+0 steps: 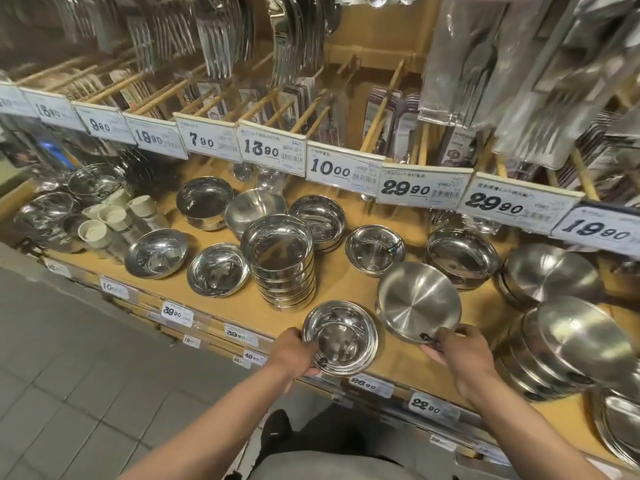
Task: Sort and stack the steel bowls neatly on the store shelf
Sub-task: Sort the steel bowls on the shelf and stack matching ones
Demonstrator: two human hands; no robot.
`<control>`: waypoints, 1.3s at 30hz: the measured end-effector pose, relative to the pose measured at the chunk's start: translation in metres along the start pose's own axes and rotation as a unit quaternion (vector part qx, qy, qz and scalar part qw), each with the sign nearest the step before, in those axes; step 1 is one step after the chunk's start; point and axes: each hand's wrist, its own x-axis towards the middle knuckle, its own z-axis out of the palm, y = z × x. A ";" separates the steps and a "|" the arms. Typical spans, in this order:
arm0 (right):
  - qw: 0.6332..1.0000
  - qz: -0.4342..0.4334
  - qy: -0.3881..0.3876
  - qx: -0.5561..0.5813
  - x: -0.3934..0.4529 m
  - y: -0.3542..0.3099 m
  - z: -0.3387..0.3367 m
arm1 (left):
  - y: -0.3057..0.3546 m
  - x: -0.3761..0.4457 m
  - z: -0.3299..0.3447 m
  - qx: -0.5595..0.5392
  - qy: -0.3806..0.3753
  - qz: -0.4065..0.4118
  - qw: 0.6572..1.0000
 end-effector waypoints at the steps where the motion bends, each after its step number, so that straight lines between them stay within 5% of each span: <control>1: 1.000 0.003 -0.002 -0.003 0.000 0.003 0.001 | -0.002 -0.003 -0.005 0.009 0.000 0.006 1.000; 15: 0.999 0.032 0.021 -0.037 -0.015 0.035 0.027 | -0.041 -0.016 -0.122 -0.007 0.036 -0.005 0.999; 20: 0.989 0.032 0.074 -0.126 -0.029 0.039 0.048 | -0.050 0.009 -0.200 -0.049 0.073 -0.002 0.996; 27: 0.984 0.034 0.168 -0.054 -0.088 0.039 0.090 | -0.031 0.052 -0.297 -0.044 0.085 0.043 0.994; 34: 0.974 0.122 -0.153 -0.117 -0.171 0.050 0.223 | 0.007 0.083 -0.319 -0.002 0.069 0.072 0.995; 39: 0.971 0.076 -0.194 -0.116 -0.161 0.037 0.304 | 0.018 0.103 -0.300 0.047 0.072 0.108 0.990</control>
